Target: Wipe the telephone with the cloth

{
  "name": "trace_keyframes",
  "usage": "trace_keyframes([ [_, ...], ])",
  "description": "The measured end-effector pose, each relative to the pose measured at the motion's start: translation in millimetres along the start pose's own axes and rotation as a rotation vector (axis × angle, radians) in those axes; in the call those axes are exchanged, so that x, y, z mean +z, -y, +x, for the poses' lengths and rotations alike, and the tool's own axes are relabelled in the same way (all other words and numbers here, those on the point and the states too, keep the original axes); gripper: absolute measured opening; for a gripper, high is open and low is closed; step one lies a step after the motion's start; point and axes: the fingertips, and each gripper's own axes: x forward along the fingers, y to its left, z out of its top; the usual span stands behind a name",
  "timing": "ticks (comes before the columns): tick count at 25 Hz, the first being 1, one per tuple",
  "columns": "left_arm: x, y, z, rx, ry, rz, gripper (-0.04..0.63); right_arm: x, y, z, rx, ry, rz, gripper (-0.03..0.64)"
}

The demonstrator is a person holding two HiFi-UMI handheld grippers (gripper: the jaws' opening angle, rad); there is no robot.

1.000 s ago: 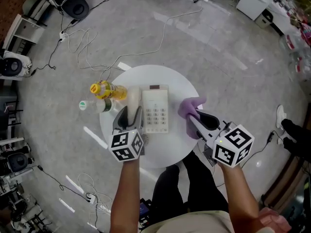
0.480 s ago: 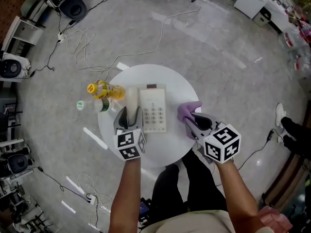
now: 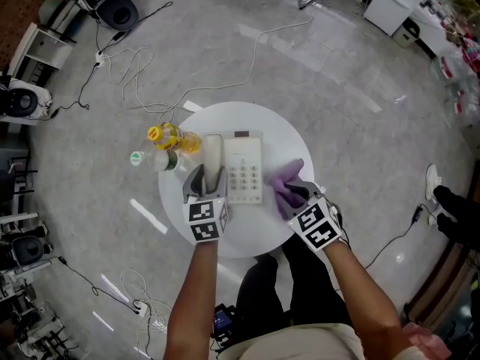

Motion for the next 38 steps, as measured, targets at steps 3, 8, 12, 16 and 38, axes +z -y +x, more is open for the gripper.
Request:
trace_keyframes([
  [3, 2.4, 0.4, -9.1, -0.018, 0.006, 0.026, 0.219, -14.3, -17.1, 10.1, 0.038, -0.087, -0.081, 0.134],
  [8, 13.0, -10.7, -34.7, -0.015, 0.028, 0.021, 0.219, -11.6, -25.4, 4.1, 0.023, -0.111, -0.104, 0.199],
  [12, 28.8, -21.8, -67.1, -0.008, 0.069, 0.018, 0.219, 7.6, -25.7, -18.0, -0.016, -0.064, -0.100, 0.206],
  [16, 61.7, -29.6, -113.8, -0.017, 0.141, 0.043, 0.219, 36.3, -24.2, -53.7, -0.062, 0.001, -0.097, 0.190],
  [38, 235.1, -15.3, -456.3, -0.187, 0.506, 0.055, 0.021, 268.1, -139.8, -357.0, -0.018, 0.677, -0.158, -0.009],
])
